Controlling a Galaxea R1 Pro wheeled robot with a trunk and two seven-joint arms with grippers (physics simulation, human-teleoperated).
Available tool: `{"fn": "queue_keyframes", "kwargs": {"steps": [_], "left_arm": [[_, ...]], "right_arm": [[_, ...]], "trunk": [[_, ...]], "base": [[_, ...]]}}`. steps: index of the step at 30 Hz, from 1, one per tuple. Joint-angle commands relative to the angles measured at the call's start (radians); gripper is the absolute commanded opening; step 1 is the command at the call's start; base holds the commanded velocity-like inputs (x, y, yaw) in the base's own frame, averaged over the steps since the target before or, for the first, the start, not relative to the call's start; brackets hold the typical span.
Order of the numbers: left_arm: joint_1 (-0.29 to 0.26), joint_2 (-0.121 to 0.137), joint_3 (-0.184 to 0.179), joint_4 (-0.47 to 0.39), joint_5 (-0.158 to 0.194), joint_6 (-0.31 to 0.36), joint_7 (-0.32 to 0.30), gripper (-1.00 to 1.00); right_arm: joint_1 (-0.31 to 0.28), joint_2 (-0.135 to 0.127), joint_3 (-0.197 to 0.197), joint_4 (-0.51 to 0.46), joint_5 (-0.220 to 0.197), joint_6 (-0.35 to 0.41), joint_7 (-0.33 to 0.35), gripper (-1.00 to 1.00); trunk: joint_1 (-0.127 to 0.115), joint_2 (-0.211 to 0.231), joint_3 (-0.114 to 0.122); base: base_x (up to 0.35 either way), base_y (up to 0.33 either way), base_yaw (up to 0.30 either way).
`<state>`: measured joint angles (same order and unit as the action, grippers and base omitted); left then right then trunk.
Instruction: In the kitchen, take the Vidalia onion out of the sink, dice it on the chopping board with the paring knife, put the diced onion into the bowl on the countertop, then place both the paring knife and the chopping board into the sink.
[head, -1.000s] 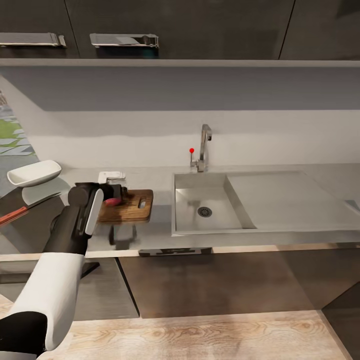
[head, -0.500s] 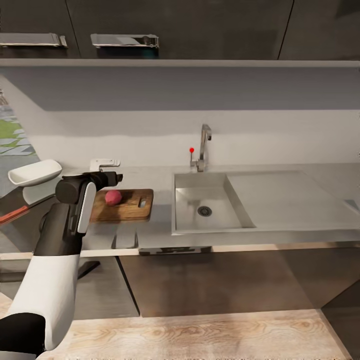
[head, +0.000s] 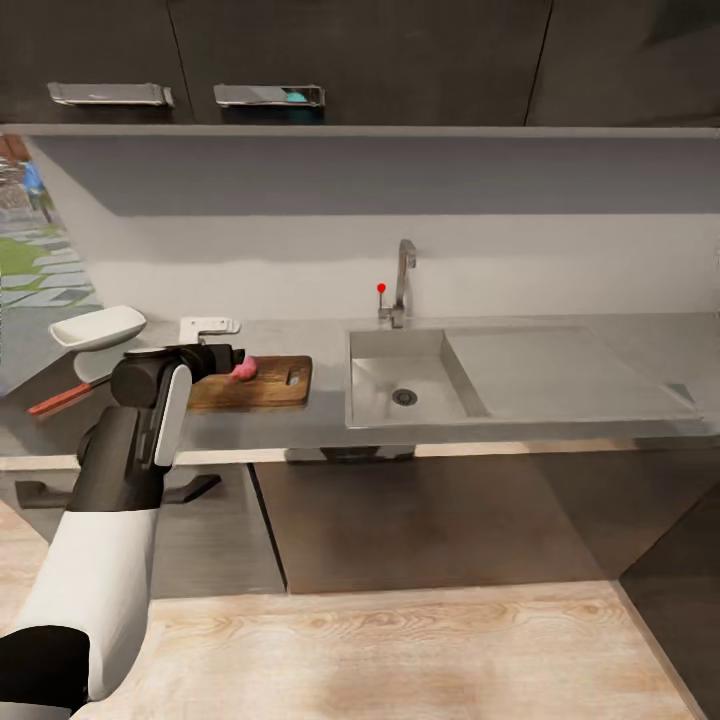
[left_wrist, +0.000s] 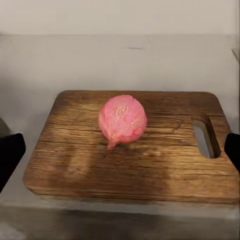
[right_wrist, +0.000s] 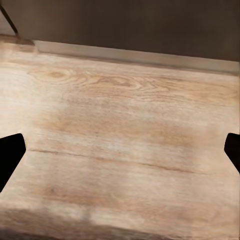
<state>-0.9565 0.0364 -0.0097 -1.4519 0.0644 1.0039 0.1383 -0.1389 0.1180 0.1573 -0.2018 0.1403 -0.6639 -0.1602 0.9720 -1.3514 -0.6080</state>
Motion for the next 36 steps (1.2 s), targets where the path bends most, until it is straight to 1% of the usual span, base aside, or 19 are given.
{"fn": "queue_keyframes", "kwargs": {"steps": [1, 15, 18, 23, 33, 36], "left_arm": [[-0.001, 0.001, -0.001, 0.001, 0.007, 0.004, 0.007, 1.0], [0.003, 0.002, -0.002, 0.046, 0.008, 0.004, 0.007, 1.0], [0.016, 0.001, -0.002, 0.054, 0.008, 0.004, 0.007, 1.0], [0.043, 0.002, -0.001, 0.058, 0.008, 0.001, 0.007, 1.0], [0.08, 0.002, -0.001, 0.1, 0.008, -0.005, 0.006, 1.0], [0.098, 0.002, -0.001, 0.11, 0.008, -0.005, 0.005, 1.0]], "right_arm": [[-0.001, 0.0, 0.002, 0.001, 0.01, -0.001, -0.011, 1.0], [-0.001, 0.0, 0.002, 0.001, 0.01, -0.001, -0.01, 1.0], [-0.001, 0.0, 0.002, 0.001, 0.01, -0.001, -0.011, 1.0], [-0.001, 0.0, 0.002, 0.001, 0.01, -0.001, -0.011, 1.0], [-0.001, -0.001, 0.002, 0.001, 0.01, -0.001, -0.009, 1.0], [-0.001, -0.001, 0.002, 0.001, 0.01, 0.0, -0.009, 1.0]], "trunk": [[-0.001, -0.001, -0.001], [-0.001, -0.001, -0.001], [-0.001, -0.001, -0.001], [-0.001, -0.001, -0.001], [-0.001, -0.001, -0.001], [-0.001, -0.001, -0.001]], "base": [[-0.334, 0.0, 0.0], [-0.334, 0.0, 0.0], [-0.252, 0.0, 0.0], [-0.057, 0.0, 0.0], [-0.004, 0.0, 0.0], [0.0, 0.0, 0.0]]}}
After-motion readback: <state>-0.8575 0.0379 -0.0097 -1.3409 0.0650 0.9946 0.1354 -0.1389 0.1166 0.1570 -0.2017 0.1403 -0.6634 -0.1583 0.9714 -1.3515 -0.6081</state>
